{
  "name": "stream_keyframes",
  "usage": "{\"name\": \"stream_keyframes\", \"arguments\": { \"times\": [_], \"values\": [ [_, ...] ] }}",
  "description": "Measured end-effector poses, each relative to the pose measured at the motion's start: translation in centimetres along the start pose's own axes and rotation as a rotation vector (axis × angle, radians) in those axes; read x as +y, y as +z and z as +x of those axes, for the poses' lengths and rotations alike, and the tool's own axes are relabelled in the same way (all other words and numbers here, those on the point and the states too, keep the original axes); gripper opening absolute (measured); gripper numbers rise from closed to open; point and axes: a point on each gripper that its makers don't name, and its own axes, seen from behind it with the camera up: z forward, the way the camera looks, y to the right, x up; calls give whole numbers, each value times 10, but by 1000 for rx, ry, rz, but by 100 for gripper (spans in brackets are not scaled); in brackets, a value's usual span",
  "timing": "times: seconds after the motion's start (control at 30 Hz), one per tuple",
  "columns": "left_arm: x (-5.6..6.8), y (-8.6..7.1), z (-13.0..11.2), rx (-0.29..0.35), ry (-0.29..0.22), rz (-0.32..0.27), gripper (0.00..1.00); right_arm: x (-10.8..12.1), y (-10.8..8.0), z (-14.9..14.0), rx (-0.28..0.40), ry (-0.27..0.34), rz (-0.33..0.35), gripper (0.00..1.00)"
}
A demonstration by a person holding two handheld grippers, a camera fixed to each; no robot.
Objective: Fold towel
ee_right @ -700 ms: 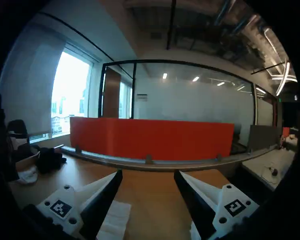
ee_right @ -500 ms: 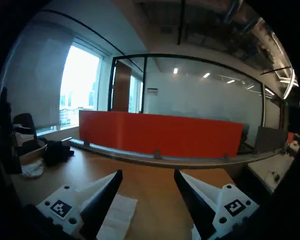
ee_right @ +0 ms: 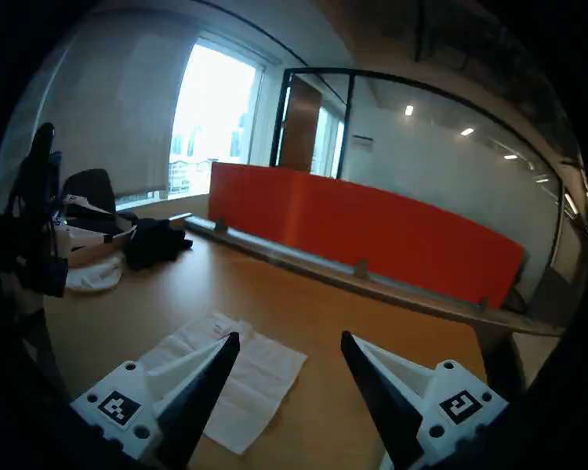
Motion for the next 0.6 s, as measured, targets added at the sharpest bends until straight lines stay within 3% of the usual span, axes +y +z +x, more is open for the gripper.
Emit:
{"name": "stream_keyframes", "arguments": {
  "times": [0.2, 0.6],
  "values": [
    [14, 6, -24, -48, 17, -37, 97, -12, 6, -14, -42, -27, 32, 100],
    [38, 15, -67, -109, 31, -82, 97, -34, 16, -61, -126, -12, 94, 100]
  ]
}}
